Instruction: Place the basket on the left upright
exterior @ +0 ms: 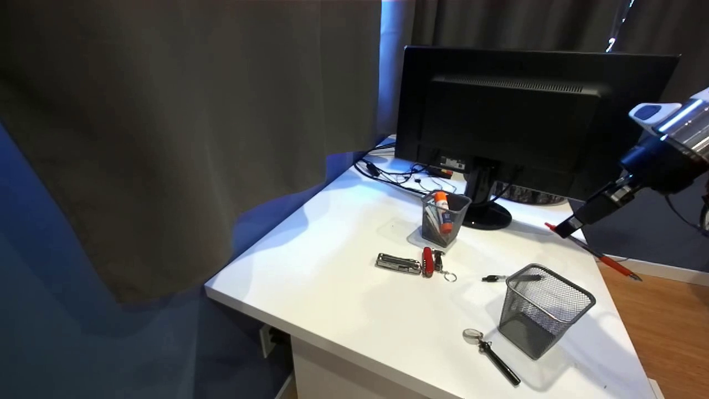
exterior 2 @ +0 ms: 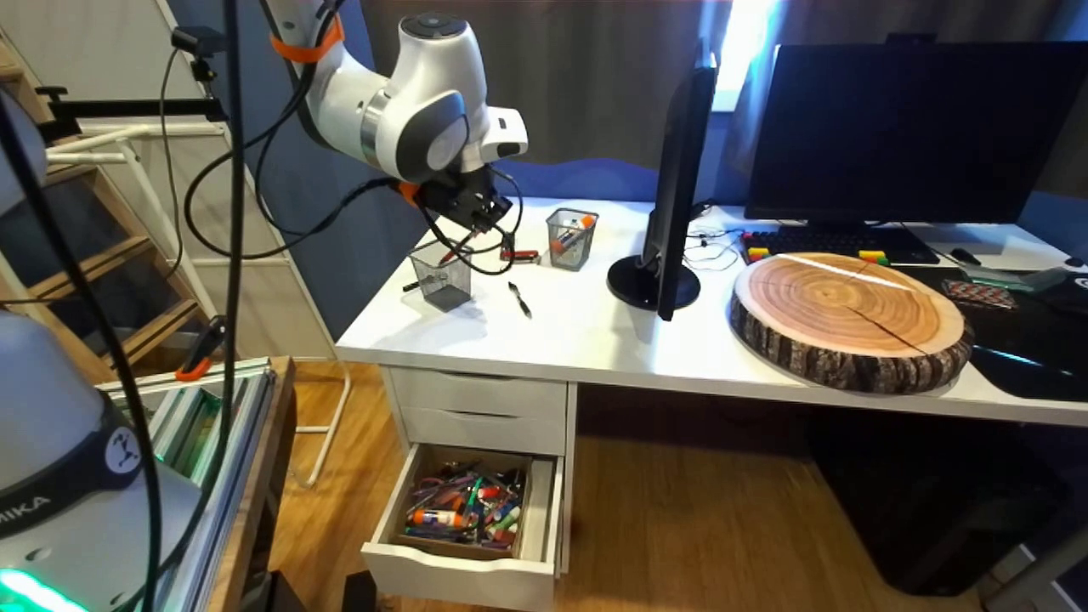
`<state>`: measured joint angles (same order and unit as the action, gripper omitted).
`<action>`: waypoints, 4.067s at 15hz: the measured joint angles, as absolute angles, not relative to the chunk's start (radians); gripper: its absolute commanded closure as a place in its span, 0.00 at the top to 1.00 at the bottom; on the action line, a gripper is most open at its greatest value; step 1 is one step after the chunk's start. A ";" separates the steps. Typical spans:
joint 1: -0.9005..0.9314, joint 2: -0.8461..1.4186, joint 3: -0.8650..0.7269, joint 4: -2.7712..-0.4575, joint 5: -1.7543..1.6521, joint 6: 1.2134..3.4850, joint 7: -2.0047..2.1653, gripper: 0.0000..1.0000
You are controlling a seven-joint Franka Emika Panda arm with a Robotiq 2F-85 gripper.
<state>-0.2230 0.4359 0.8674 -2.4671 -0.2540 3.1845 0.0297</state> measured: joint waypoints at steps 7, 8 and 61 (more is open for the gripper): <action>-0.435 0.531 1.176 -2.500 -0.294 3.196 -0.080 0.04; -0.432 0.546 1.180 -2.505 -0.294 3.212 -0.109 0.04; -0.349 0.324 1.147 -2.473 -0.332 2.980 0.323 1.00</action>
